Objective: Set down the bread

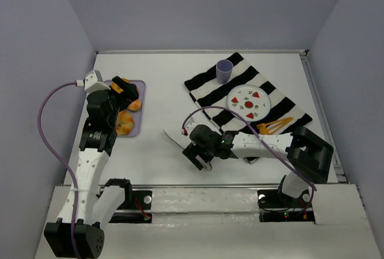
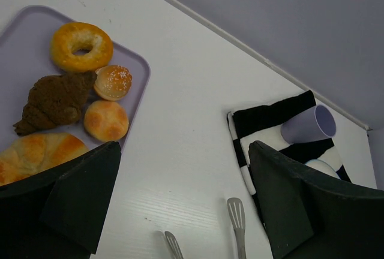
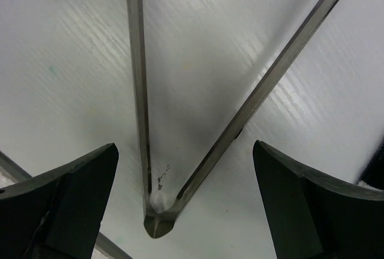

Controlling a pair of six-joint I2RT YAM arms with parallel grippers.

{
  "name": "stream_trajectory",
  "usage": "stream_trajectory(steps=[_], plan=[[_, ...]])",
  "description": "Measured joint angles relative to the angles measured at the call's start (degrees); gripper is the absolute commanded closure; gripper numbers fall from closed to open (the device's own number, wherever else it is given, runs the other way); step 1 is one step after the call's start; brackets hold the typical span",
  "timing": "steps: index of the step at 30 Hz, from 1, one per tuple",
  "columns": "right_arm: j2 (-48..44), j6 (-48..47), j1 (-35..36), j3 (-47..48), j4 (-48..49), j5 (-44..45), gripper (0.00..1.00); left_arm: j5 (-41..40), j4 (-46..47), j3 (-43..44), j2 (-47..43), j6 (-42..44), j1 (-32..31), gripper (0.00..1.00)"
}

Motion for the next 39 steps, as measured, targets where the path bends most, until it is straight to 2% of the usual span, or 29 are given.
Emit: stream_trajectory(steps=[11,15,16,20,21,24,31,39], plan=[[6.73,3.23,0.00,1.55,6.34,3.30,0.00,-0.17,-0.02,0.00,0.02,-0.02,0.00,0.01],[7.85,4.79,-0.17,1.68,9.57,5.14,0.08,-0.31,-0.04,0.00,0.02,-0.13,0.00,0.01],[8.15,5.18,-0.42,1.68,10.43,5.46,0.16,-0.37,-0.04,0.00,0.04,-0.17,0.00,0.01],[9.27,6.32,-1.70,1.73,13.97,6.99,0.35,-0.42,-0.07,0.00,0.04,-0.37,-0.02,0.01],[9.46,6.45,-1.95,1.73,14.40,7.23,0.44,-0.44,-0.07,0.00,0.04,-0.42,-0.04,0.01],[9.84,6.95,-2.49,1.73,15.72,8.04,0.50,-0.44,-0.09,0.00,0.04,-0.57,-0.07,0.01],[8.61,7.02,-2.69,1.73,14.93,8.41,0.54,-0.48,-0.37,0.00,0.04,-0.72,-0.57,0.01],[-3.37,5.22,-2.71,6.14,13.77,4.68,0.54,-0.63,-0.48,0.00,0.04,-1.03,-0.70,0.01]])
